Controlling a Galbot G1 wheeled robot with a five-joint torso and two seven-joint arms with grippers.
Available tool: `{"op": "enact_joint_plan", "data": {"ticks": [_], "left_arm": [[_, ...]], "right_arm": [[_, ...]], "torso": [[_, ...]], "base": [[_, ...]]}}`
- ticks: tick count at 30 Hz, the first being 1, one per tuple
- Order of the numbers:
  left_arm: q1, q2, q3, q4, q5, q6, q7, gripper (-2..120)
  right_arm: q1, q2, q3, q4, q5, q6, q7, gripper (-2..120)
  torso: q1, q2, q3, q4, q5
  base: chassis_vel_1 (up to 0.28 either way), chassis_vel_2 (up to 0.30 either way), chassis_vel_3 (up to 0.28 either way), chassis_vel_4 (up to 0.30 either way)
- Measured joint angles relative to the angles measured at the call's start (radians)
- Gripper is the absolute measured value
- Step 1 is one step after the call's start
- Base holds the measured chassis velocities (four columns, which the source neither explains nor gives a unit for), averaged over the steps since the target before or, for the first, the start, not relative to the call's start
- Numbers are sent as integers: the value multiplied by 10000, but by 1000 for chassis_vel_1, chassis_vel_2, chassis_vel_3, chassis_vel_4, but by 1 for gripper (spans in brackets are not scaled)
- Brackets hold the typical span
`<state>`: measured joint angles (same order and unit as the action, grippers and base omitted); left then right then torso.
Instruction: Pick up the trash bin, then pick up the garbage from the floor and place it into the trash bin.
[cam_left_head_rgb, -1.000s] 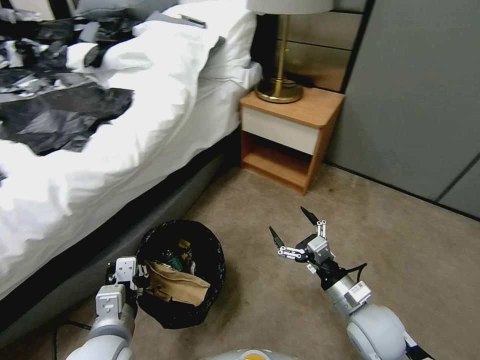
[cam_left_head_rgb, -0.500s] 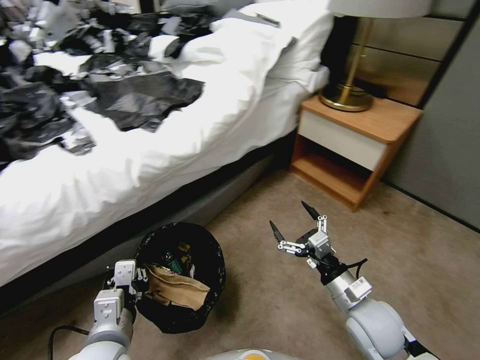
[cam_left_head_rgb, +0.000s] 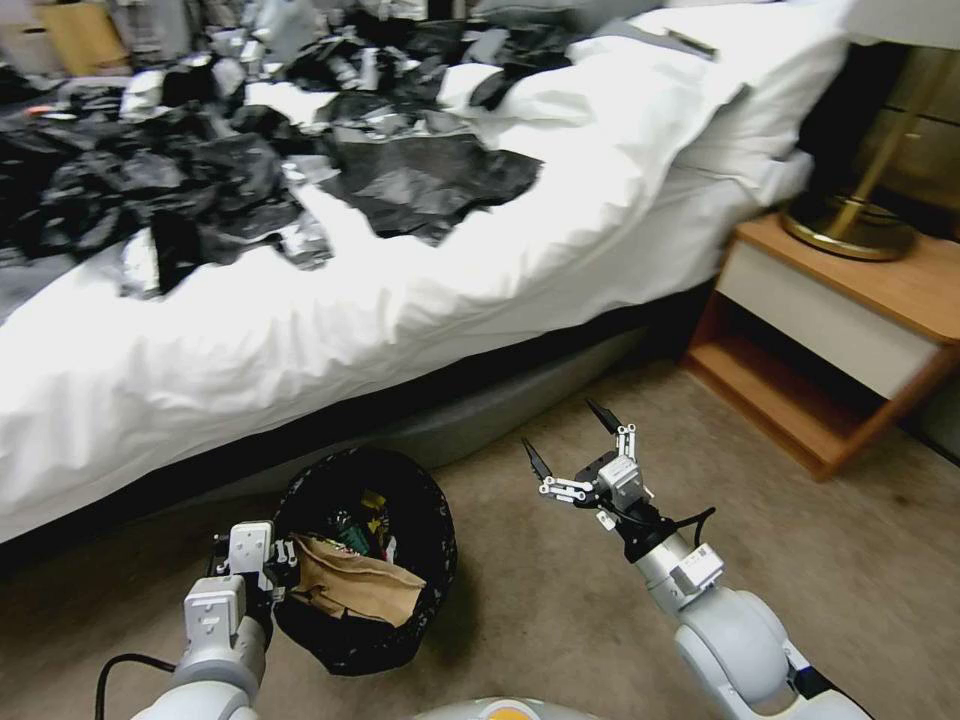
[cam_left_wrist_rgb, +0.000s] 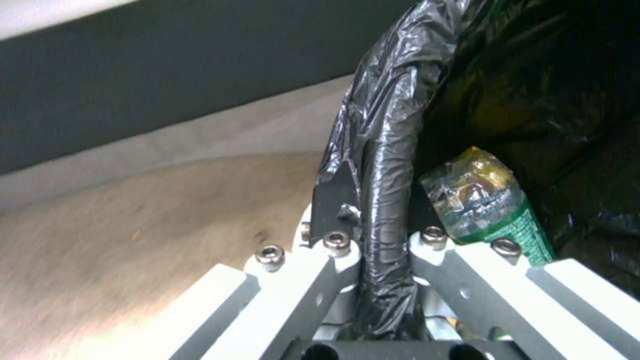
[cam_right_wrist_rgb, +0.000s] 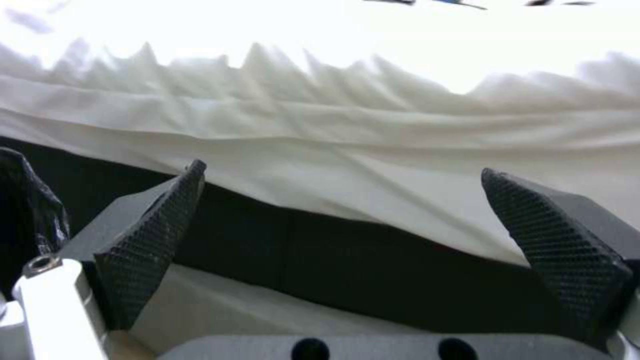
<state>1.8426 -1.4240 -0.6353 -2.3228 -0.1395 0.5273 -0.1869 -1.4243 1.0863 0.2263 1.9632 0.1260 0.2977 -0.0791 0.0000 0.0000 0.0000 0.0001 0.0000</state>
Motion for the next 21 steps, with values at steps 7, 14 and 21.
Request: {"op": "enact_joint_plan", "data": {"ticks": [7,14,21], "left_arm": [[36,-1,28,-13,-2,42,-7,1],[56,15,28,-13,-26,48,-15,1],[103,36,5,-33,-81,52,-24,1]], "right_arm": [[84,-48,-32,0,27,-59,29,100],[127,-56,-118,-2,35,-116,52,100],[145,-92,-123,-22,40,-128,52,100]], "torso": [[0,0,0,-2,0],[1,0,0,-1,0],[0,0,0,-1,1]], "base": [[127,120,114,123],[128,127,128,122],[120,121,130,120]]}}
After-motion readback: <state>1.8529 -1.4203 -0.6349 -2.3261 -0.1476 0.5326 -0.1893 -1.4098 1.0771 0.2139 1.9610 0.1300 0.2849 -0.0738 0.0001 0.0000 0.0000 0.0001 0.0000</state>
